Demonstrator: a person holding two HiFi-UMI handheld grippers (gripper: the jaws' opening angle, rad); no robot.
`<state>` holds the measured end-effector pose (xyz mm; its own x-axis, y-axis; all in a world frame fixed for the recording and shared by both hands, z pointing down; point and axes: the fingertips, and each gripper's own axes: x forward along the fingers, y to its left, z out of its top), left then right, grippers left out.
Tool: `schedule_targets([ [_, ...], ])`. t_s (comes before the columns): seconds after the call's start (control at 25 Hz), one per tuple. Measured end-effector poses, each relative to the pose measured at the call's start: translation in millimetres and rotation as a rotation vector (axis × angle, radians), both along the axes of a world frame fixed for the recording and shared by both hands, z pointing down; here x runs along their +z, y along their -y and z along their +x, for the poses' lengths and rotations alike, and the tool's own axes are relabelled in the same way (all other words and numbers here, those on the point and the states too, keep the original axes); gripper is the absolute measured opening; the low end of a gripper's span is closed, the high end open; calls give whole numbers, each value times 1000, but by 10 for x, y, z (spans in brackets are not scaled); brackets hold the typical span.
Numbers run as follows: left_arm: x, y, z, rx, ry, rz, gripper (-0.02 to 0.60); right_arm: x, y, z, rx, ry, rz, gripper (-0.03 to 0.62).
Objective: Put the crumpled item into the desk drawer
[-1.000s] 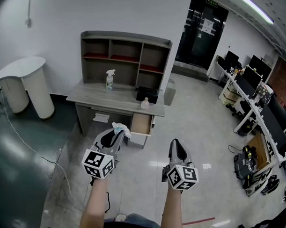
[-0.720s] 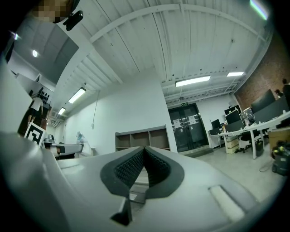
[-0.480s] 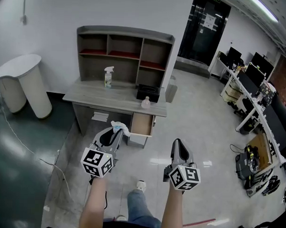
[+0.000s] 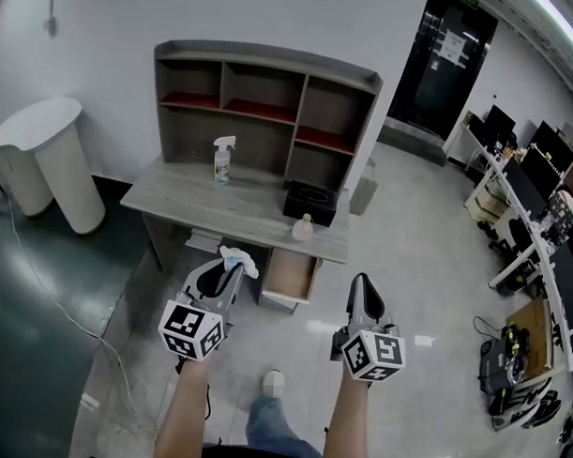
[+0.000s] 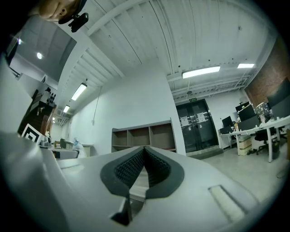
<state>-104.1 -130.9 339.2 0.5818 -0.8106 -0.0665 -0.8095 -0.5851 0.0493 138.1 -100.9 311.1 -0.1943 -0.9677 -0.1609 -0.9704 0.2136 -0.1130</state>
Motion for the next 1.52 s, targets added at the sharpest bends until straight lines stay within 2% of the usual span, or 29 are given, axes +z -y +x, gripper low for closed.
schedule_targets([
  [0.2,117,806,200,-27,10,-22,77,23,916,238,-41,-6,2,9],
  [0.44,308,1744,451,-63,5,-35,77,176,2003,450,-93,-20,-49,9],
  [0.72,516,2380,690,-55,21,-74,77,462,2798,474,-132,12,-105,10],
  [0.96,958,2621,913,8,59,-165,77,812,3077,407,-131,28,-174,10],
  [1.12,1394,2604,1165,56,74,-266,77,1043,3116,506,-108,55,-207,11],
  [1.36,2608,2419,1408,80,100,-471,77,1771,2918,480,-97,71,-309,11],
  [1.52,3381,2531,1563,72,131,-543,77,2389,2814,470,-100,80,-372,11],
])
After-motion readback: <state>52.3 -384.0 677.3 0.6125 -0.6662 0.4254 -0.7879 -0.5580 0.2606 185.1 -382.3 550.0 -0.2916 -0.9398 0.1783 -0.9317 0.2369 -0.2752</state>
